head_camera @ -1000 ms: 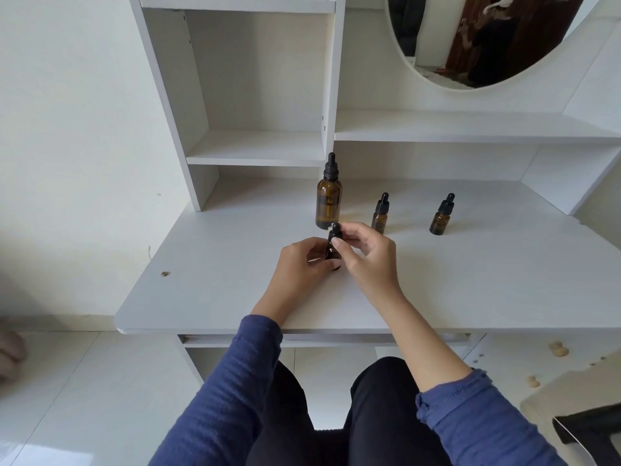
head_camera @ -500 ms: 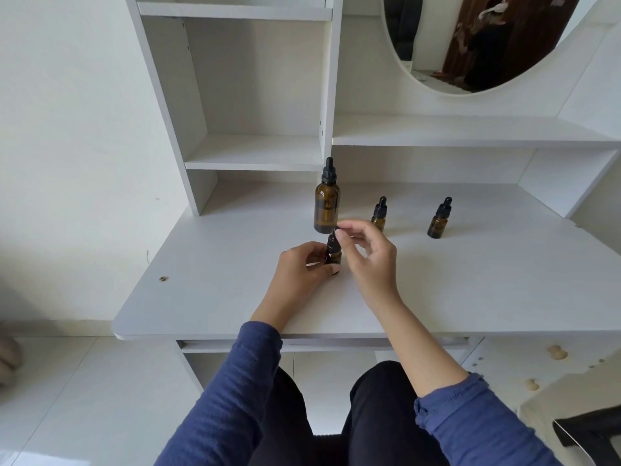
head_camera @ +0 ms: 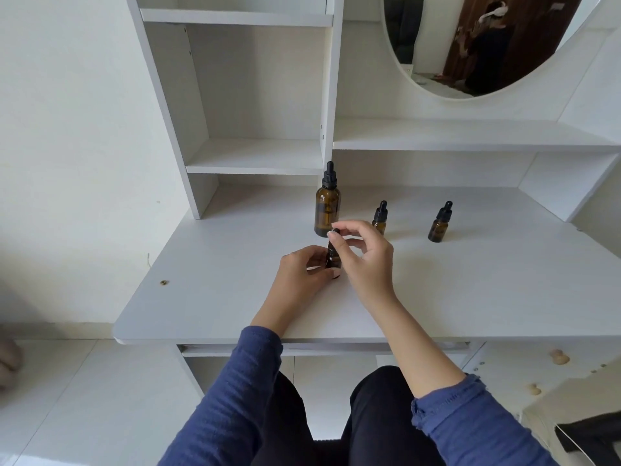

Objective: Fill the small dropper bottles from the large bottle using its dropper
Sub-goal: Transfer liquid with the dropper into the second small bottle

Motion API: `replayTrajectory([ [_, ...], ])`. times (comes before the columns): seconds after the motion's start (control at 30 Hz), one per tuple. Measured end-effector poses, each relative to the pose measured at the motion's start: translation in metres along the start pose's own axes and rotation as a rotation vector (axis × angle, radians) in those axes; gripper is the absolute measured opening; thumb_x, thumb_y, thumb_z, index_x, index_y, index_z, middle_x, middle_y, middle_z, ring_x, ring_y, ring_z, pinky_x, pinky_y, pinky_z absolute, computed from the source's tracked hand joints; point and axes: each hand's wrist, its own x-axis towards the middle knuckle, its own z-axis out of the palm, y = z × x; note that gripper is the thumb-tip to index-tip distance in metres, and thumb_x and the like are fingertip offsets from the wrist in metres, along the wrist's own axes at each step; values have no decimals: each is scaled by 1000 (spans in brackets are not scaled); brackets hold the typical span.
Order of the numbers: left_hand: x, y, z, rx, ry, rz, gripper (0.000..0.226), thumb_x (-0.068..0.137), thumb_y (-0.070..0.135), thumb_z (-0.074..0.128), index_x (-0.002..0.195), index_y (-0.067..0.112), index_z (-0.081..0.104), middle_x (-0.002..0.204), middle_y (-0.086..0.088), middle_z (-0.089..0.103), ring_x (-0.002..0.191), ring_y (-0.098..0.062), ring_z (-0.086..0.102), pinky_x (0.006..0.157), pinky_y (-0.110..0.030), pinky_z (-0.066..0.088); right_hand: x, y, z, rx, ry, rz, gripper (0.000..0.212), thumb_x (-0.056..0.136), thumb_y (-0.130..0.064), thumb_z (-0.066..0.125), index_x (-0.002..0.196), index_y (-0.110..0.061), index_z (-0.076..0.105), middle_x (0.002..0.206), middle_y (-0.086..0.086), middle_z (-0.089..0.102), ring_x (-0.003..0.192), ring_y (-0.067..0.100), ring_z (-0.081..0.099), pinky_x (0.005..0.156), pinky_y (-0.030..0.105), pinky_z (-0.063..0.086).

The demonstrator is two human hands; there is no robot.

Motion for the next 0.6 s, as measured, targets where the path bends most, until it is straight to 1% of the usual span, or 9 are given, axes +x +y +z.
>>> replayTrajectory([
  [0.07,0,1,0,-24,-3,-11,22,77,7,72,99,9,67,93,0,70,90,-8,65,78,-7,49,5,-4,-2,0,0,-6,12,87,-8,61,96,-10,68,91,1,67,84,2,62,76,17,50],
  [0.1,0,1,0,-39,-2,-19,23,77,6,72,98,9,67,93,0,70,89,-8,65,78,-7,49,9,-7,-3,9,6,-12,13,88,-9,59,98,-11,67,93,2,68,86,3,62,78,19,50],
  [0.17,-1,1,0,-56,-2,-35,23,76,5,72,98,10,67,92,1,69,87,-6,64,76,-5,48,16,-15,-9,40,32,-23,15,89,-11,56,99,-15,67,95,4,69,90,9,63,81,23,51],
  [0.23,-1,1,0,-54,-5,-45,23,76,6,72,98,11,67,92,3,68,86,-5,63,75,-3,47,23,-20,-18,85,82,-15,16,90,-10,56,98,-20,65,96,4,69,93,13,64,81,23,51],
  [0.33,0,1,0,-55,-9,-53,23,76,7,73,98,14,67,92,4,67,87,-5,62,76,-4,47,27,-15,-33,170,198,64,13,88,-9,60,98,-17,66,95,3,68,92,11,64,78,16,49],
  [0.47,0,0,0,-50,-10,-59,24,76,9,73,99,14,67,92,5,67,87,-5,62,76,-4,47,14,7,-44,182,306,218,12,83,-4,65,94,-8,67,88,0,68,80,-1,65,71,10,49],
  [0.5,-1,0,-1,-47,-9,-60,24,76,9,73,100,14,67,92,5,67,87,-5,62,76,-3,47,10,12,-46,167,312,254,11,82,-3,66,92,-7,67,87,2,69,77,-2,66,71,10,49],
  [0.6,-1,1,-1,-41,-3,-60,24,76,9,73,99,13,67,92,5,68,87,-5,63,74,-2,46,4,21,-49,101,303,308,12,78,-3,69,85,-13,68,86,3,71,79,4,68,75,14,51],
])
